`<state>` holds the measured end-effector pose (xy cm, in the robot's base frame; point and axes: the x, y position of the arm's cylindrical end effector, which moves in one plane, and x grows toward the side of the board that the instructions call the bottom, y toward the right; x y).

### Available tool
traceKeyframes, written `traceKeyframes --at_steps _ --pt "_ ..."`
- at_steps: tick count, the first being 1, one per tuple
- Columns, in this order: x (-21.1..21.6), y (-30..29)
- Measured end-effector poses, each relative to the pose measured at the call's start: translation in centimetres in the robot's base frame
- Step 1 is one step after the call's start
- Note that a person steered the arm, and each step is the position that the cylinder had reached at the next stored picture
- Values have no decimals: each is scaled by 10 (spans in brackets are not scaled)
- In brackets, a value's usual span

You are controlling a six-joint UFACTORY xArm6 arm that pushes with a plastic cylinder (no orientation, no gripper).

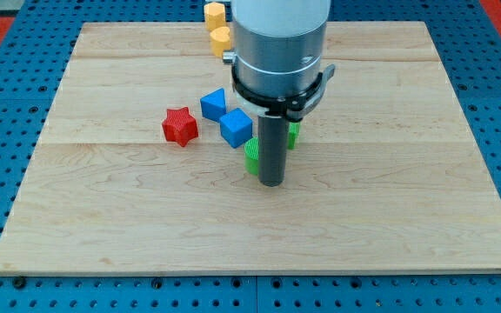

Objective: Place green circle to the bottom left of the blue cube

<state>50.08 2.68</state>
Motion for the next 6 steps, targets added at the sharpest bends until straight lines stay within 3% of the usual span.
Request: traceKeyframes --at_steps 2,4,5,6 --pt "-17 25" --pt "-28 -50" --pt "-21 -43" --pt "-14 28"
